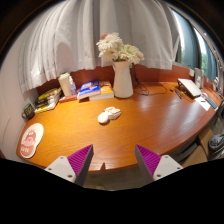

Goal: Arrange mouse

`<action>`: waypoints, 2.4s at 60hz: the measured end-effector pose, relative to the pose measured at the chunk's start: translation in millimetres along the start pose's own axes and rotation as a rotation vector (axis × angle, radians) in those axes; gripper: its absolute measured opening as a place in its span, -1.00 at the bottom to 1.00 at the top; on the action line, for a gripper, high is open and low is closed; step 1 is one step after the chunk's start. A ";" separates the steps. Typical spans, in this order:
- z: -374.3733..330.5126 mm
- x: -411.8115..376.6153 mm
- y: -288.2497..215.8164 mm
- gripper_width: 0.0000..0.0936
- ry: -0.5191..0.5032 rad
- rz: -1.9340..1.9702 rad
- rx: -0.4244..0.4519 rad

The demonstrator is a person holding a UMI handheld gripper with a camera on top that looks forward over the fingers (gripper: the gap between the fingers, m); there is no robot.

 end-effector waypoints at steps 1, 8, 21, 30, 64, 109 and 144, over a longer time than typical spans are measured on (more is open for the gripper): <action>10.8 -4.6 -0.6 0.80 0.003 -0.004 -0.006; 71.0 -31.5 -14.4 0.80 0.007 -0.010 -0.034; 160.4 -60.2 -41.9 0.80 0.034 -0.026 -0.093; 192.3 -74.0 -68.6 0.78 0.051 -0.055 -0.087; 223.3 -110.3 -94.7 -0.01 -0.046 -0.163 -0.107; -14.4 -238.0 -332.6 -0.11 -0.158 -0.046 0.290; 28.2 -476.0 0.2 -0.13 -0.140 -0.228 -0.133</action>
Point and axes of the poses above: the point between the fingertips, and its own axes, seen from behind it with the camera up: x to the right, y down, z forward, the way the camera looks, the point moved 6 cm from there along -z, backward, against the way the camera looks, and after that the axes turned 12 degrees about y, right-handed, at the moved point
